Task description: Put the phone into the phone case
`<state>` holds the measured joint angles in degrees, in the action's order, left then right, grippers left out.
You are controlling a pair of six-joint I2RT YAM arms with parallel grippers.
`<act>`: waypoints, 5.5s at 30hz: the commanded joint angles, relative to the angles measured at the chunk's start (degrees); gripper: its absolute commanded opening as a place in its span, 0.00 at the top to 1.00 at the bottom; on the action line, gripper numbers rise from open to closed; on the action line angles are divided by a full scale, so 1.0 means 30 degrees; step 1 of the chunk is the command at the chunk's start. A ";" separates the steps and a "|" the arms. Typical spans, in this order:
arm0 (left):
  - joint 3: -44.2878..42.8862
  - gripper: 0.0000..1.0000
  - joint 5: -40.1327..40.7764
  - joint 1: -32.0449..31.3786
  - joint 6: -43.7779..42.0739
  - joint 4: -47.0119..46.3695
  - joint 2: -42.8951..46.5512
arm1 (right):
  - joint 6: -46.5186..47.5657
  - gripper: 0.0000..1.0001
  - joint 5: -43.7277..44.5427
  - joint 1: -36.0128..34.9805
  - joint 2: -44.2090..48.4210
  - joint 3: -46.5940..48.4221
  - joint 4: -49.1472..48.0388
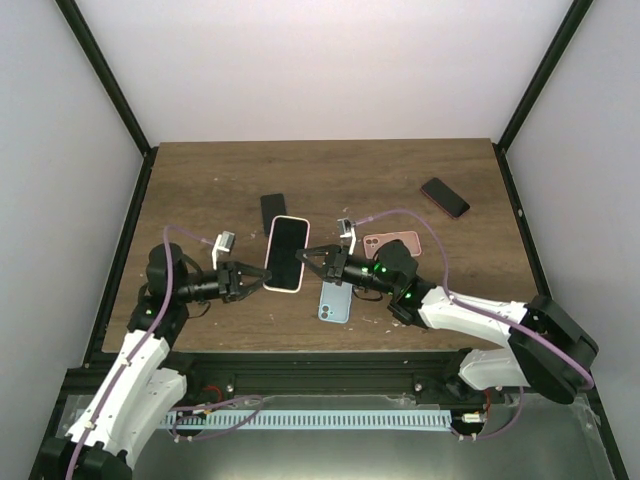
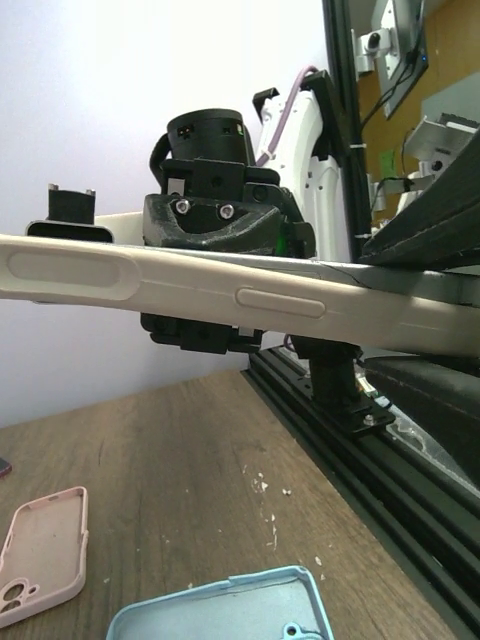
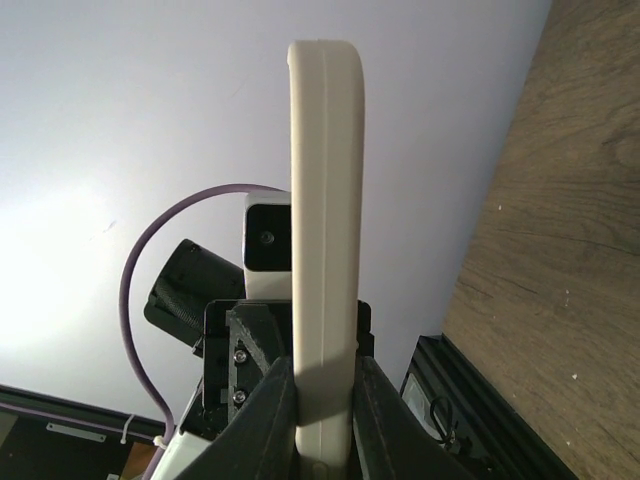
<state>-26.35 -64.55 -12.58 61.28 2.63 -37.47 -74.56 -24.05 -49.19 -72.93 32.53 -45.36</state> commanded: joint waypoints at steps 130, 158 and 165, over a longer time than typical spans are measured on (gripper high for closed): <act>-0.6656 0.03 1.7701 0.0031 -1.1081 1.4680 0.5073 | 1.7317 0.19 1.4177 0.0488 -2.4152 2.9260 2.6283; -0.6465 0.03 1.8361 0.0029 -1.0230 1.4649 0.3175 | 1.7412 0.12 1.1795 0.1499 -1.8131 1.9917 2.2631; -0.6488 0.03 1.8102 0.0008 -1.0386 1.4682 0.2848 | 1.8040 0.13 1.2211 0.1514 -1.9675 2.1779 2.3456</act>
<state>-46.04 -9.93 -12.69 30.04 46.83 -28.34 -21.76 12.05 -45.04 -128.90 94.91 22.44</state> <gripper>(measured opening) 0.967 0.872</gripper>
